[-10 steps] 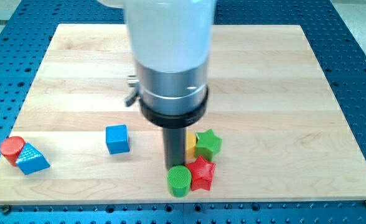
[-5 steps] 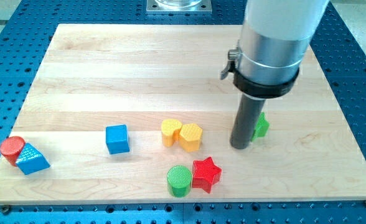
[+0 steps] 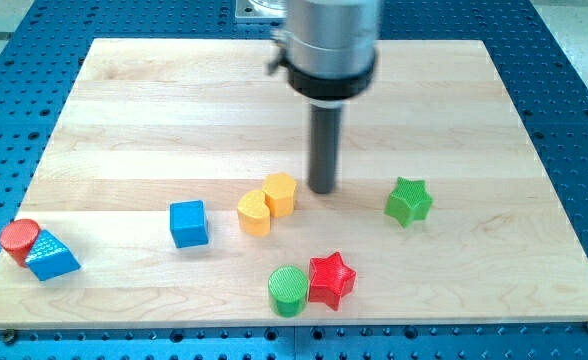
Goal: Slide the hexagon to the top left side of the board
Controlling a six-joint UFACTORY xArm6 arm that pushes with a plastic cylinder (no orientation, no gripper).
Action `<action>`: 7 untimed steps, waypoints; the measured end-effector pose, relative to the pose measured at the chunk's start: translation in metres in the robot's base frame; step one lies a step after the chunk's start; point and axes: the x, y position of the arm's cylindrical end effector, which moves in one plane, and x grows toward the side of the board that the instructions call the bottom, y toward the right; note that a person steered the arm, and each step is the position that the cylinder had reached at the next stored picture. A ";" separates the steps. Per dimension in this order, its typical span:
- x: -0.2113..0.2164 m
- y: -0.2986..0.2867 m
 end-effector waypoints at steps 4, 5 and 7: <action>-0.041 -0.191; -0.116 -0.230; -0.200 -0.261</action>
